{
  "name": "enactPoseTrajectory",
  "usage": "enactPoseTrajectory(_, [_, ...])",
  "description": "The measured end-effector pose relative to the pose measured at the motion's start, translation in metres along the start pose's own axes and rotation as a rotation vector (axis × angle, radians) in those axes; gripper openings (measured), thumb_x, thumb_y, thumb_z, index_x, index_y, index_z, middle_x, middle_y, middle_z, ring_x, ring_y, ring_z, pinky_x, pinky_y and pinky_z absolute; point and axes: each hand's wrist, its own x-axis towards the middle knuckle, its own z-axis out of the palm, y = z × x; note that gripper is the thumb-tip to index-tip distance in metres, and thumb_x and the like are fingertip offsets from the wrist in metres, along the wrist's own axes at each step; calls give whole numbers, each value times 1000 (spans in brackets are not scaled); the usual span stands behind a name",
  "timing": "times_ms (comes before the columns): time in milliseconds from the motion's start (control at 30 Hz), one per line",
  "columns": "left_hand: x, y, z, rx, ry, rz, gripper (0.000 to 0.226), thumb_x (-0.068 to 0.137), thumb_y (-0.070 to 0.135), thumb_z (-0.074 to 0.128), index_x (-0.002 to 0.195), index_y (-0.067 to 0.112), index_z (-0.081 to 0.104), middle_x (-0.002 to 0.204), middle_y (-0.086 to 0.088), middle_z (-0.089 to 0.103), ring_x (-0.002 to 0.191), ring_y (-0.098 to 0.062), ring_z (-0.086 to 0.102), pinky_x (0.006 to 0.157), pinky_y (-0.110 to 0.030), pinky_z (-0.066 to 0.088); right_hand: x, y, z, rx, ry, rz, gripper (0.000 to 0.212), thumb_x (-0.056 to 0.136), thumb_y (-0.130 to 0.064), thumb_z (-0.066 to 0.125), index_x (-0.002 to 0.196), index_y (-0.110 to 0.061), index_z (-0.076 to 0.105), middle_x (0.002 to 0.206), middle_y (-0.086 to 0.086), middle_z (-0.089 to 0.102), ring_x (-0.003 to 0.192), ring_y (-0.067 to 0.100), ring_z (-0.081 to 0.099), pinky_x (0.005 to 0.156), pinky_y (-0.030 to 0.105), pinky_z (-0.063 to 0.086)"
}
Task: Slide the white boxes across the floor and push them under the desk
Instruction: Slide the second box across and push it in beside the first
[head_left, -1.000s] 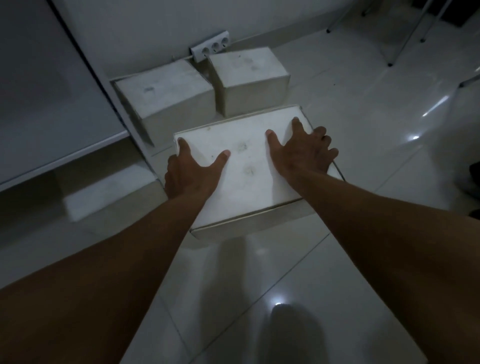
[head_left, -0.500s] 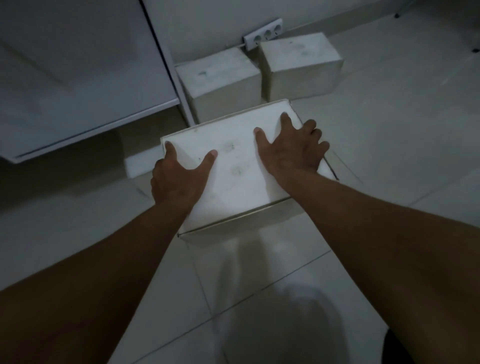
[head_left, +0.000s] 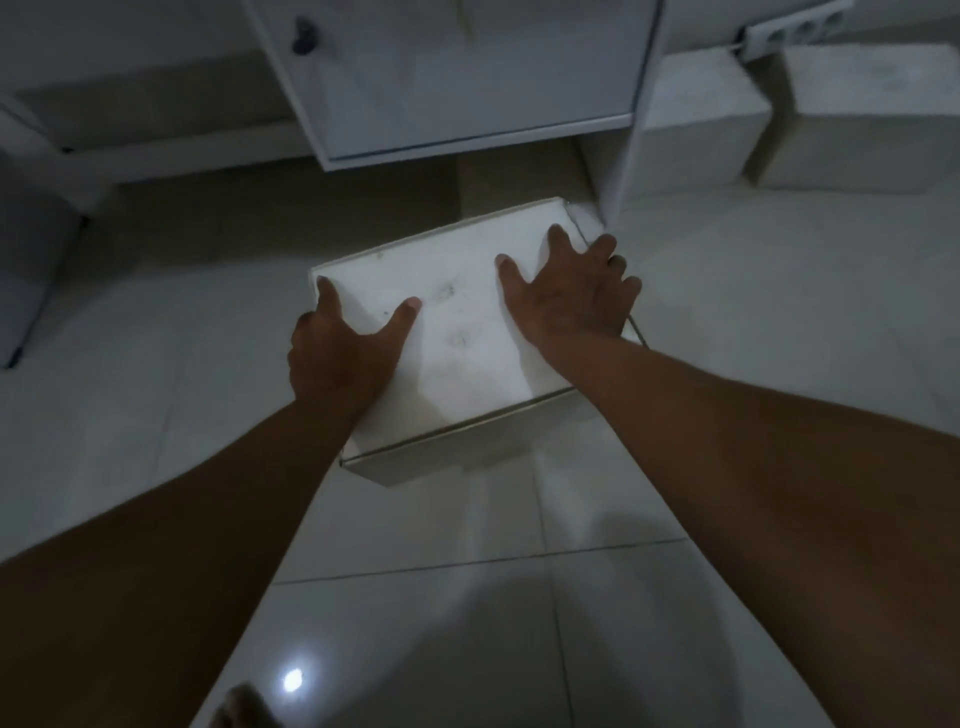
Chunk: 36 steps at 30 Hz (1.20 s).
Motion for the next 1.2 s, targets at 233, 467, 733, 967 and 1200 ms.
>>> enactPoseTrajectory(233, [52,-74,-25,18,-9,19,113,68,85,53,154,26,13,147,-14,40,133,-38,39,105,-51,36,-20,-62,65,50,-40,-53,75,88,-74,36,145,-26,36,138,20,40,121,38,45,100,49,36])
enactPoseTrajectory(467, [85,-133,-11,22,-47,40,112,68,83,56,154,27,11,148,-15,38,133,-40,38,104,-53,36,-32,-90,117,68,-105,-65,76,88,-73,40,148,-27,34,141,21,38,123,39,46,100,46,40])
enactPoseTrajectory(733, [105,-167,20,-13,-99,2,114,65,85,57,154,31,11,149,-12,38,134,-38,38,106,-50,35,-37,-90,152,-3,-69,-103,73,89,-71,41,147,-27,35,134,22,42,117,39,49,94,44,42])
enactPoseTrajectory(967, [113,-181,39,-11,-129,-18,112,64,88,53,153,34,11,150,-8,38,136,-34,37,107,-48,33,-38,-83,169,-57,-34,-162,70,92,-66,39,147,-23,35,137,24,40,120,39,45,98,47,39])
enactPoseTrajectory(1200, [142,-162,39,246,-101,340,98,80,80,43,155,25,13,164,-5,3,149,-27,1,117,-54,14,-81,-78,171,134,-15,-930,74,90,-65,46,140,-11,52,151,13,42,142,24,35,116,49,26])
